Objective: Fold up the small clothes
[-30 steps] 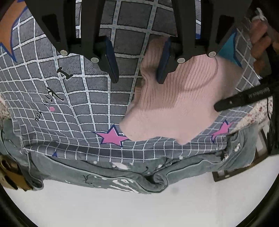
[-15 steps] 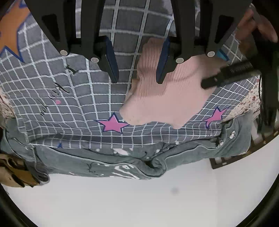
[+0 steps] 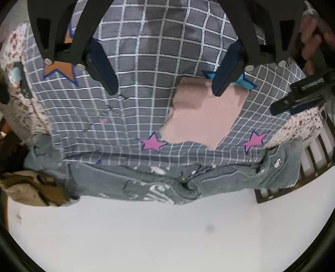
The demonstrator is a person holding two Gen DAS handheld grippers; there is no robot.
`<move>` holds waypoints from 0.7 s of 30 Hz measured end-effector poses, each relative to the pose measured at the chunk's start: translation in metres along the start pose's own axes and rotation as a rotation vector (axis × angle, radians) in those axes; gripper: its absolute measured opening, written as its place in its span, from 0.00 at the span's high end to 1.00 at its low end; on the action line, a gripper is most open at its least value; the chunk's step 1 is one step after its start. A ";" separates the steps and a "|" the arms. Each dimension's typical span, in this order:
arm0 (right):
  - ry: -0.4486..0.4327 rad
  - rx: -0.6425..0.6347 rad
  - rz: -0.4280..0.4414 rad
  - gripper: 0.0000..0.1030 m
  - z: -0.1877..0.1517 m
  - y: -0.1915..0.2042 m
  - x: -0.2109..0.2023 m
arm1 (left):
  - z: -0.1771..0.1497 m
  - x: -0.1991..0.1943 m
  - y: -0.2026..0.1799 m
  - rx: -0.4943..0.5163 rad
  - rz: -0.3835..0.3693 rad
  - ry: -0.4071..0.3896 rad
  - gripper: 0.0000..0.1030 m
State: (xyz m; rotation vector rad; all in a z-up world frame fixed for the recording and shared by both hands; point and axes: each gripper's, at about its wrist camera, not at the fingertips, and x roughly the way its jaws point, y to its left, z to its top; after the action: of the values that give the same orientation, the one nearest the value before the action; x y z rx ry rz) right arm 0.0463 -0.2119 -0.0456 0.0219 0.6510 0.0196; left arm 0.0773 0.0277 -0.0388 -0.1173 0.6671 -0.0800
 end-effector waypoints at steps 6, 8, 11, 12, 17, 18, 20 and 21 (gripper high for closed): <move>-0.026 0.048 -0.001 0.01 -0.004 -0.006 -0.040 | 0.002 -0.035 -0.011 0.032 0.036 -0.009 0.14; -0.025 0.050 -0.005 0.01 -0.006 -0.008 -0.046 | 0.001 -0.043 -0.013 0.033 0.032 -0.013 0.14; -0.023 0.056 -0.006 0.01 -0.006 -0.008 -0.050 | 0.000 -0.048 -0.015 0.033 0.016 -0.001 0.14; -0.026 0.058 -0.005 0.01 -0.006 -0.008 -0.052 | -0.001 -0.049 -0.016 0.040 0.011 0.008 0.14; -0.035 0.045 -0.014 0.01 -0.005 -0.007 -0.057 | 0.000 -0.054 -0.020 0.061 0.037 -0.010 0.14; -0.034 0.043 -0.019 0.01 -0.005 -0.006 -0.058 | 0.000 -0.055 -0.020 0.060 0.035 -0.012 0.14; -0.032 0.041 -0.020 0.01 -0.005 -0.005 -0.058 | 0.001 -0.055 -0.021 0.058 0.031 -0.010 0.14; -0.031 0.042 -0.020 0.01 -0.005 -0.005 -0.058 | 0.001 -0.055 -0.021 0.060 0.031 -0.009 0.14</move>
State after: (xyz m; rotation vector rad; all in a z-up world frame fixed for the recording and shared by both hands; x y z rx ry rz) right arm -0.0028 -0.2186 -0.0145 0.0563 0.6201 -0.0136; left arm 0.0338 0.0128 -0.0016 -0.0494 0.6571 -0.0696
